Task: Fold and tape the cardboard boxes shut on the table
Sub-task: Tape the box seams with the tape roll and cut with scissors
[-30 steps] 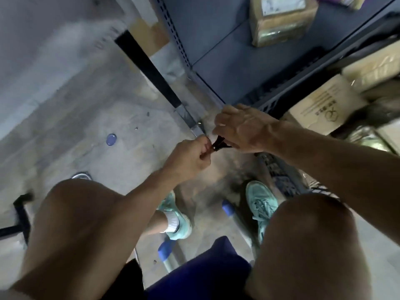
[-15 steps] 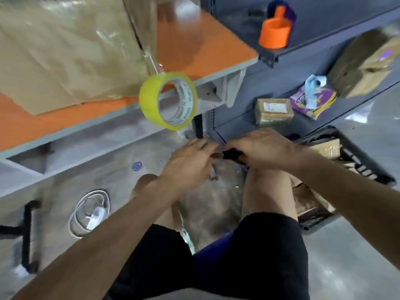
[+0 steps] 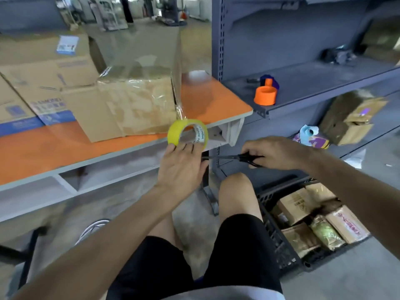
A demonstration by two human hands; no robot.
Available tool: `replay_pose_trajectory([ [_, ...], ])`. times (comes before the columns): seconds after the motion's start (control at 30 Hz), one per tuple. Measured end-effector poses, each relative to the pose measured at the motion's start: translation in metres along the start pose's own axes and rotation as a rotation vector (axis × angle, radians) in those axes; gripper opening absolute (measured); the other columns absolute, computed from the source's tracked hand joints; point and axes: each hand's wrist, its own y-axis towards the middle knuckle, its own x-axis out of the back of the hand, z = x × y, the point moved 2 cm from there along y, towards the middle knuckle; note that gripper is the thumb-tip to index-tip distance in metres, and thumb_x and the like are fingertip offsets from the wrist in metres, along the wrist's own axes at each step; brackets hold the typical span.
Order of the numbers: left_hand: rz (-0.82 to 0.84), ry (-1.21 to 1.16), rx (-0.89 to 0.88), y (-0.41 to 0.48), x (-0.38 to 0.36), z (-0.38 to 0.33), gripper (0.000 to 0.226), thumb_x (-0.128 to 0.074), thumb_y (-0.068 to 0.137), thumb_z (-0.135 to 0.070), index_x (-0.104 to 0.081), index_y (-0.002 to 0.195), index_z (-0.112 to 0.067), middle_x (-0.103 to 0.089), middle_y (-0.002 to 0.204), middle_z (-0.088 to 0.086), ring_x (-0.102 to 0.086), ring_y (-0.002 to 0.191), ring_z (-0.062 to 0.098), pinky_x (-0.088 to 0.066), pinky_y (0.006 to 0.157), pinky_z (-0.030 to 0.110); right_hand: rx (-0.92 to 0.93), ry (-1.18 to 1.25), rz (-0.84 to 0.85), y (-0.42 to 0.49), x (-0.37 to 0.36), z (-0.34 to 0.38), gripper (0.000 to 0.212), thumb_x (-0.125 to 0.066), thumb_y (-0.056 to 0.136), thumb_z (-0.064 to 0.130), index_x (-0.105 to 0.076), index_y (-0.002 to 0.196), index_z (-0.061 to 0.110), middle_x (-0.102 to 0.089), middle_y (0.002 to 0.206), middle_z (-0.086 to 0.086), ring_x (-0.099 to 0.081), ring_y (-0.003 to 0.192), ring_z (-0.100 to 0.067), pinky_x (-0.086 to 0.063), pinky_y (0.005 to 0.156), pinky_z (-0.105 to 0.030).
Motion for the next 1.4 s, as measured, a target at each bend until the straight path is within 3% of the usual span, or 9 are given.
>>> replay_pose_trajectory([
  [0.3,-0.022,0.189,-0.021,0.001,0.015,0.028,0.038,-0.059,0.093,-0.05,-0.065,0.114,-0.019,-0.074,0.099,-0.001,-0.057,0.118,0.025,-0.024,0.085,0.04,0.084,0.026,-0.051,0.03,0.012,0.025,0.03,-0.06,0.096,0.015,-0.055,0.12,0.034,-0.061,0.087,0.017,-0.054,0.082,-0.009,-0.045,0.075,-0.034],
  [0.5,-0.139,-0.026,0.01,-0.011,0.023,0.061,0.052,-0.07,0.078,-0.031,-0.064,0.127,-0.013,-0.075,0.09,0.002,-0.066,0.088,0.027,-0.034,0.088,0.042,0.138,0.153,-0.077,0.043,0.024,0.028,0.038,-0.062,0.095,0.014,-0.063,0.122,0.04,-0.066,0.093,0.016,-0.06,0.086,-0.004,-0.047,0.074,-0.024],
  [0.67,-0.262,-0.179,0.106,-0.013,0.045,0.075,0.028,-0.05,0.073,-0.027,-0.068,0.091,-0.014,-0.069,0.073,0.003,-0.056,0.063,0.03,-0.035,0.091,0.036,0.15,0.229,-0.159,0.057,0.047,0.034,0.042,-0.06,0.093,0.009,-0.063,0.112,0.046,-0.065,0.09,0.021,-0.061,0.081,-0.004,-0.046,0.069,-0.021],
  [0.8,-0.278,-0.24,0.134,-0.006,0.053,0.087,0.028,-0.039,0.075,-0.026,-0.059,0.086,-0.011,-0.069,0.074,0.009,-0.043,0.059,0.031,-0.034,0.097,0.038,0.235,0.188,-0.198,0.082,0.065,0.071,0.061,-0.058,0.096,0.015,-0.045,0.143,0.053,-0.06,0.09,0.02,-0.059,0.082,-0.001,-0.047,0.073,-0.021],
  [0.93,-0.324,-0.237,0.158,0.002,0.053,0.087,0.026,-0.04,0.084,-0.036,-0.056,0.085,-0.016,-0.066,0.064,0.008,-0.035,0.054,0.028,-0.033,0.094,0.041,0.287,0.11,-0.225,0.114,0.082,0.108,0.066,-0.053,0.097,0.015,-0.037,0.146,0.057,-0.054,0.088,0.02,-0.055,0.078,-0.001,-0.052,0.078,-0.035],
  [1.03,-0.311,-0.18,0.175,0.008,0.05,0.084,0.037,-0.054,0.089,-0.054,-0.044,0.074,-0.021,-0.046,0.047,-0.004,-0.043,0.048,0.028,-0.029,0.09,0.036,0.337,0.1,-0.225,0.125,0.088,0.124,0.074,-0.053,0.095,0.013,-0.029,0.145,0.062,-0.056,0.09,0.011,-0.055,0.077,-0.006,-0.053,0.078,-0.042],
  [1.2,-0.212,-0.132,0.225,0.011,0.037,0.085,0.036,-0.062,0.085,-0.042,-0.042,0.093,-0.014,-0.058,0.052,-0.001,-0.058,0.057,0.031,-0.032,0.093,0.033,0.348,0.136,-0.234,0.125,0.089,0.128,0.095,-0.056,0.094,0.01,-0.002,0.151,0.064,-0.061,0.088,0.009,-0.061,0.079,-0.014,-0.054,0.078,-0.041],
  [1.33,-0.122,-0.357,0.321,0.014,0.038,0.089,0.042,-0.062,0.085,-0.04,-0.03,0.105,-0.022,-0.056,0.06,-0.005,-0.054,0.064,0.029,-0.036,0.061,0.035,0.279,0.102,-0.271,0.123,0.091,0.13,0.093,-0.056,0.096,0.015,0.002,0.154,0.058,-0.062,0.095,0.01,-0.06,0.084,-0.015,-0.054,0.079,-0.041],
  [1.4,-0.089,-0.411,0.335,0.011,0.04,0.09,0.046,-0.062,0.085,-0.038,-0.028,0.113,-0.025,-0.052,0.059,-0.006,-0.054,0.06,0.028,-0.034,0.057,0.035,0.248,0.084,-0.294,0.123,0.091,0.133,0.089,-0.056,0.096,0.017,0.0,0.154,0.057,-0.062,0.1,0.008,-0.059,0.087,-0.017,-0.054,0.079,-0.041],
])
